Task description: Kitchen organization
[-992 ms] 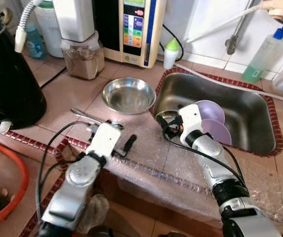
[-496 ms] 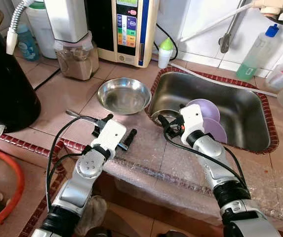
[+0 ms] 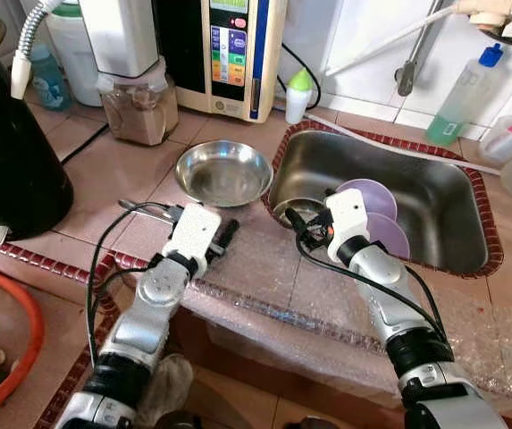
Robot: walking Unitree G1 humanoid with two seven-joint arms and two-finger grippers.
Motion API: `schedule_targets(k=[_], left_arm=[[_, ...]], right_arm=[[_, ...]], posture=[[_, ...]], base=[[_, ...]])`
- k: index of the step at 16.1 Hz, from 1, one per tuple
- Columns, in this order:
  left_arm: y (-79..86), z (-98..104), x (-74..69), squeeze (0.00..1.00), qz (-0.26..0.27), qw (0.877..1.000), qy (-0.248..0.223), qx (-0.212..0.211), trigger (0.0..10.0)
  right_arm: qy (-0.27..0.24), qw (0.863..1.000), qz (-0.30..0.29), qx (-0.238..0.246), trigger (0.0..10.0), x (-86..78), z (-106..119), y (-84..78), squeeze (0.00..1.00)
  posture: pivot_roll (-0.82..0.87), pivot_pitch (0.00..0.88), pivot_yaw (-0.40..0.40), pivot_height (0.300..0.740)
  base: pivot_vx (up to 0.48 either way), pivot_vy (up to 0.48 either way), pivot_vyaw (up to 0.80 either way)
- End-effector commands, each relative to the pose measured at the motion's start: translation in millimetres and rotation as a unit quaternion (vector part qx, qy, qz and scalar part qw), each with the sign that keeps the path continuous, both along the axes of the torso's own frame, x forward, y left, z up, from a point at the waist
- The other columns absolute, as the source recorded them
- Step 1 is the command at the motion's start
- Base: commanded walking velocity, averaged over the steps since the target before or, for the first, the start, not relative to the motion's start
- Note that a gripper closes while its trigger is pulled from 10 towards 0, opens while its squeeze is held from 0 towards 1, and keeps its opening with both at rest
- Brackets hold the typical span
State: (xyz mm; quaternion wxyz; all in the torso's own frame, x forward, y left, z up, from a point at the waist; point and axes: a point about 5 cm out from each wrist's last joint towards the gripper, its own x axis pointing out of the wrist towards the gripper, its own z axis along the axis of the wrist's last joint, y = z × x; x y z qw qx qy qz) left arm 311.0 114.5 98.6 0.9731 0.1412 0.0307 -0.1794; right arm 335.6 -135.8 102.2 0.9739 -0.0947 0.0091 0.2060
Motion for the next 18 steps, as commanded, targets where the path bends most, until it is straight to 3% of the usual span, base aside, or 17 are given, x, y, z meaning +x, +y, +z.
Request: schedule_targets(k=[1,8,15,18], left_arm=[[11.9,-7.5,1.8,0.0,0.024,0.999,0.021,0.006,0.0],[25.5,-8.6,2.9,0.0,0.045,0.999,0.029,-0.004,0.0],[23.5,-2.0,0.6,0.0,0.042,0.999,0.016,-0.009,0.0],[19.8,8.7,-1.9,0.0,0.037,0.999,-0.01,-0.008,0.0]], right_arm=[[-0.004,1.0,0.003,-0.007,10.0,1.4,3.7,-0.2,0.0],[-0.005,1.0,0.001,-0.008,10.0,3.9,5.1,-0.9,0.0],[-0.007,1.0,0.001,-0.008,10.0,5.1,6.2,-0.4,0.0],[-0.007,1.0,0.002,-0.008,10.0,5.5,5.9,0.6,0.0]], posture=[[0.03,0.029,-0.056,0.74],[0.03,0.021,-0.055,0.74],[0.04,0.023,-0.059,0.74],[0.04,0.023,-0.059,0.74]], base=[[0.0,0.0,0.0],[0.0,0.0,0.0],[0.0,0.0,0.0],[0.0,0.0,0.0]])
